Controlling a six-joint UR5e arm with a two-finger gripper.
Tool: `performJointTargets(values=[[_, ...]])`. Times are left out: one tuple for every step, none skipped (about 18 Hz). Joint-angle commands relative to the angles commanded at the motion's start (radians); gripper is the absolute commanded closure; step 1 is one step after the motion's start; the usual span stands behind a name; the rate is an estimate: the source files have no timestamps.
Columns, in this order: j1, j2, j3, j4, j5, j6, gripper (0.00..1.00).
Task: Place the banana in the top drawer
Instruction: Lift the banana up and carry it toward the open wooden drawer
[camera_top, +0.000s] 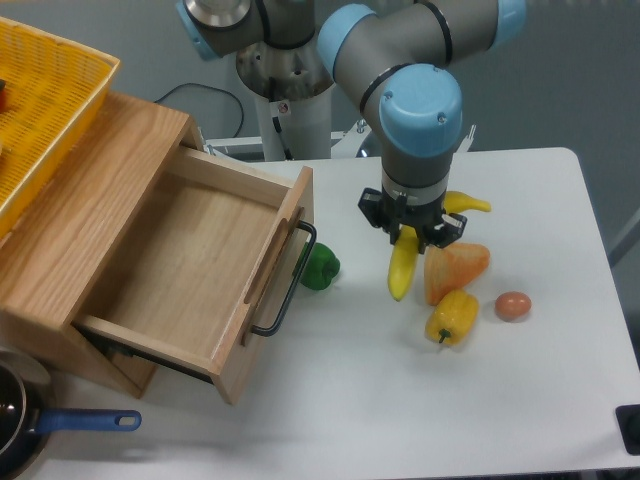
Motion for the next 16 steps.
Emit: performJointTargets(values=[[0.000, 0.015, 0.000, -0.006, -0.017, -0.003, 0.64], [0.002, 0.029, 0.002, -0.020, -0.035, -0.005, 0.64], [0.003, 0.040, 0.002, -0.031, -0.055, -0.011, 0.64], [0.003, 0.051, 0.002, -0.044, -0.072, -0.012, 0.64], [0.005, 0.069, 0.002, -0.069, -0.080, -0.014, 0.64], [0.006, 0.086, 0.002, -0.089, -0.086, -0.014, 0.64], [0.006, 0.100, 0.003, -0.107, -0.092, -0.014, 0.64], [0.006, 0.107, 0.005, -0.126, -0.104, -0.014, 0.64], [0.006, 0.114, 0.011, -0.141, -0.115, -0.014, 0.64], [0.006, 0.117, 0.023, -0.161, -0.124, -0.015, 0.64], [0.005, 0.117, 0.038, -0.184, -0.132, -0.017, 0.64], [0.002, 0.118, 0.052, -0.207, -0.140, -0.023, 0.64], [0.000, 0.120, 0.064, -0.224, -0.144, -0.038, 0.64], [-0.003, 0.123, 0.080, -0.241, -0.149, -0.051, 0.64], [-0.005, 0.123, 0.092, -0.262, -0.160, -0.060, 0.64], [-0.006, 0.123, 0.106, -0.278, -0.166, -0.063, 0.64]])
